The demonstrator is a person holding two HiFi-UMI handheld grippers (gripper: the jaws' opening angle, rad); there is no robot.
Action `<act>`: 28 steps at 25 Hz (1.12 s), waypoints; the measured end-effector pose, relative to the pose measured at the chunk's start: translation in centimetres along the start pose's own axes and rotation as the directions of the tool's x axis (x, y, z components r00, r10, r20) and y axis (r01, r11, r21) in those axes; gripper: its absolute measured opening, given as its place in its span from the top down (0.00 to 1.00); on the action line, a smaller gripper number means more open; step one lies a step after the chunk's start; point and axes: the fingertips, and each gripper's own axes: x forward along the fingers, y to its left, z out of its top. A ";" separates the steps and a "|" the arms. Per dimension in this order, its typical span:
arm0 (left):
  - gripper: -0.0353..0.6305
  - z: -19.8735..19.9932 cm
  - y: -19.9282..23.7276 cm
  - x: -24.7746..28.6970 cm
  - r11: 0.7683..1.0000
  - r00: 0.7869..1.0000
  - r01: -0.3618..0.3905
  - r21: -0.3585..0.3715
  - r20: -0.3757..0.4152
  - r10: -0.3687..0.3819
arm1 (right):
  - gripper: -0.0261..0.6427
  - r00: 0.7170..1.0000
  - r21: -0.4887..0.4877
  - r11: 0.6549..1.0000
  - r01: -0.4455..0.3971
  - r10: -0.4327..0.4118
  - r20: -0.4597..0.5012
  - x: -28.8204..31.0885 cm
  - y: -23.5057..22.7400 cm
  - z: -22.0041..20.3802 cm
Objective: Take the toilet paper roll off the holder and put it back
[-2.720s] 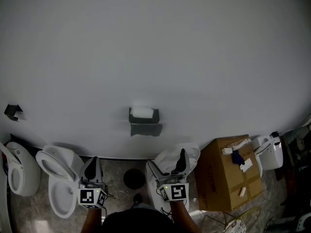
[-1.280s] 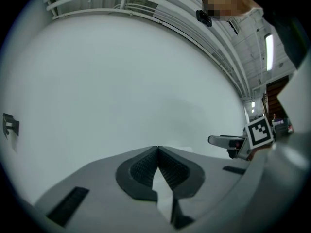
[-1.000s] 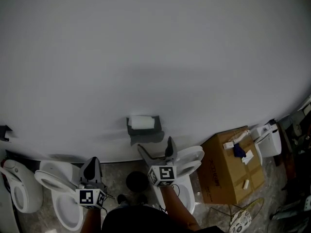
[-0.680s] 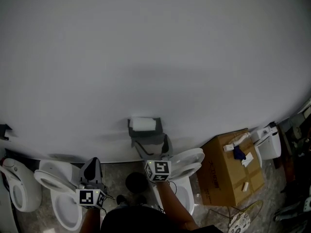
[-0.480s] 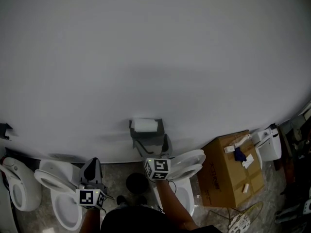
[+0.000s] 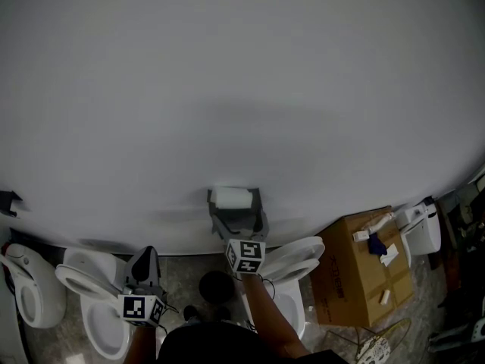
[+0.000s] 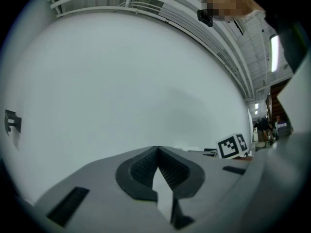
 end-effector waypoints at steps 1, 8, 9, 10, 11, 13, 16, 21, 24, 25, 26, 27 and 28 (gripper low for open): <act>0.94 -0.1 0.0 0.1 1.000 1.000 0.003 0.000 -0.005 -0.003 | 0.09 1.000 0.008 1.000 0.003 -0.003 -0.005 0.3 -0.1 -0.1; 0.94 0.1 0.2 0.5 1.000 1.000 0.006 0.002 -0.003 -0.006 | 0.09 0.999 0.016 1.000 0.022 -0.022 -0.034 1.6 -0.5 0.0; 0.94 0.1 0.4 0.6 1.000 1.000 0.004 0.005 -0.002 -0.004 | 0.09 0.999 0.016 1.000 0.025 -0.024 -0.041 1.9 -0.5 0.0; 0.94 0.1 0.6 0.7 1.000 1.000 0.003 0.005 -0.001 -0.003 | 0.09 0.998 0.015 0.999 0.028 -0.028 -0.047 2.1 -0.4 -0.1; 0.94 0.1 0.7 0.7 1.000 1.000 0.001 0.004 -0.001 -0.001 | 0.09 0.998 0.015 0.999 0.033 -0.032 -0.054 2.3 -0.5 -0.1; 0.94 0.1 0.8 0.8 1.000 1.000 -0.003 -0.001 0.001 0.003 | 0.09 0.997 0.014 0.999 0.046 -0.045 -0.068 2.5 -0.6 -0.1; 0.94 0.0 1.0 0.9 1.000 1.000 -0.005 -0.001 -0.002 0.005 | 0.09 0.993 0.014 0.998 0.069 -0.067 -0.093 2.8 -0.8 -0.5; 0.94 -0.6 1.6 0.8 1.000 1.000 0.004 0.002 0.012 -0.004 | 0.10 0.988 0.013 0.995 0.094 -0.092 -0.125 2.9 -1.0 -0.9; 0.94 -0.6 1.8 0.7 1.000 1.000 0.001 0.002 0.012 -0.001 | 0.10 0.984 0.010 0.995 0.104 -0.101 -0.145 3.0 -1.1 -1.1; 0.94 -0.8 1.9 0.7 1.000 1.000 0.005 0.009 0.016 -0.005 | 0.10 0.983 0.008 0.994 0.105 -0.103 -0.153 3.0 -1.1 -1.2; 0.94 -0.9 1.9 0.7 1.000 1.000 0.005 0.012 0.015 -0.005 | 0.10 0.982 0.008 0.994 0.106 -0.103 -0.160 3.0 -1.2 -1.3; 0.94 -0.9 1.9 0.8 1.000 1.000 0.002 0.009 0.008 -0.002 | 0.10 0.981 0.007 0.994 0.106 -0.104 -0.165 3.1 -1.2 -1.3; 0.94 -0.8 1.9 0.9 1.000 1.000 -0.003 0.003 0.000 0.003 | 0.11 0.980 0.005 0.994 0.108 -0.105 -0.171 3.2 -1.2 -1.4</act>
